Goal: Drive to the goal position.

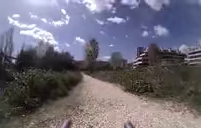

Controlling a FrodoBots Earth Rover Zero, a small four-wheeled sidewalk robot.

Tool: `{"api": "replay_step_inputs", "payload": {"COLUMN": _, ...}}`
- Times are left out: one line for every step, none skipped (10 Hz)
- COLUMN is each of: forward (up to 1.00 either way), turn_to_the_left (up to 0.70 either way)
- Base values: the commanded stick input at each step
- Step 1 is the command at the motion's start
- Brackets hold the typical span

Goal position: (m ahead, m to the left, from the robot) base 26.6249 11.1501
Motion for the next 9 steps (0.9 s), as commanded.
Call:
{"api": "replay_step_inputs", "payload": {"forward": 0.85, "turn_to_the_left": 0.00}}
{"api": "replay_step_inputs", "payload": {"forward": 0.85, "turn_to_the_left": 0.00}}
{"api": "replay_step_inputs", "payload": {"forward": 0.85, "turn_to_the_left": 0.00}}
{"api": "replay_step_inputs", "payload": {"forward": 0.85, "turn_to_the_left": 0.00}}
{"api": "replay_step_inputs", "payload": {"forward": 0.85, "turn_to_the_left": 0.00}}
{"api": "replay_step_inputs", "payload": {"forward": 0.85, "turn_to_the_left": 0.00}}
{"api": "replay_step_inputs", "payload": {"forward": 0.85, "turn_to_the_left": 0.00}}
{"api": "replay_step_inputs", "payload": {"forward": 0.85, "turn_to_the_left": 0.00}}
{"api": "replay_step_inputs", "payload": {"forward": 0.85, "turn_to_the_left": 0.00}}
